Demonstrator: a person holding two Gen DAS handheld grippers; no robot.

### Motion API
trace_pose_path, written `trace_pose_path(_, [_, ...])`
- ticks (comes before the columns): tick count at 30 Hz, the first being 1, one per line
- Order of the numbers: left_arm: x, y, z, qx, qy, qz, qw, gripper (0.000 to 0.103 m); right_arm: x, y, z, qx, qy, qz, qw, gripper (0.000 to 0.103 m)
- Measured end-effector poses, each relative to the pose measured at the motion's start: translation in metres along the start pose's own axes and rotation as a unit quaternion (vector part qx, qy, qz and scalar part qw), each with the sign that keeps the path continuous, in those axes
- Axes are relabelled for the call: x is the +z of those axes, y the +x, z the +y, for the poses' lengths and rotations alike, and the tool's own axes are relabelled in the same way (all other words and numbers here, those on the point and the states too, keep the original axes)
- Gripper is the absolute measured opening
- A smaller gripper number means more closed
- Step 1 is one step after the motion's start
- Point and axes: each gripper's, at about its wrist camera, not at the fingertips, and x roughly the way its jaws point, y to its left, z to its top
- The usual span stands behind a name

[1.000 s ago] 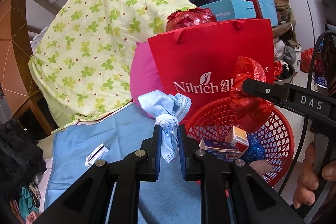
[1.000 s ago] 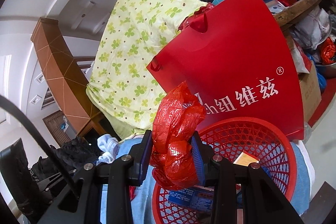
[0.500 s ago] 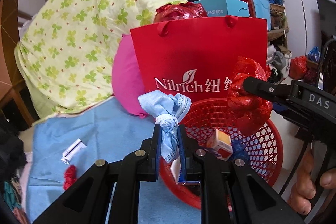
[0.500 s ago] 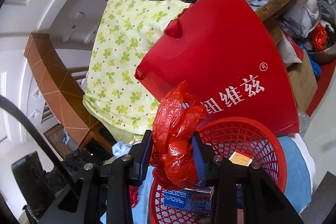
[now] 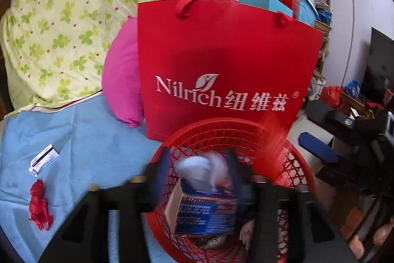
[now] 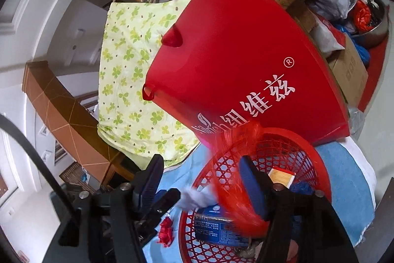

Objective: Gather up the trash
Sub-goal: 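Lower the red bag and mask into the basket and open both tools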

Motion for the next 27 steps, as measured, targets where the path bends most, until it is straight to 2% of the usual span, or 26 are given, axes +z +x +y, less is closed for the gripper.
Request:
trace_pose_path(3, [-0.007,-0.004,0.003,0.008,0.005,-0.003,1.0,0.06,-0.001,0.0,0.001,0.001,-0.001,-0.002,1.0,0.068])
trace_pose_path(5, [-0.012,-0.007,0.005,0.022,0.009,-0.003,0.9997,0.066,-0.002,0.001,0.004,0.002,-0.006,-0.001,1.0,0.068])
trace_pose_path(8, [-0.019,-0.014,0.01,0.047,0.018,-0.004,0.9987,0.069,-0.004,0.004,0.011,0.002,-0.018,0.002,1.0,0.068])
trace_pose_path(17, [-0.028,-0.041,0.031,0.113,0.03,-0.014,0.993,0.072,-0.017,0.007,0.035,-0.001,-0.063,-0.008,0.998,0.068])
trace_pose_path(27, [-0.036,-0.063,0.08,0.15,-0.005,-0.019,0.9885,0.073,-0.046,0.027,0.085,0.033,-0.117,0.001,0.993,0.068])
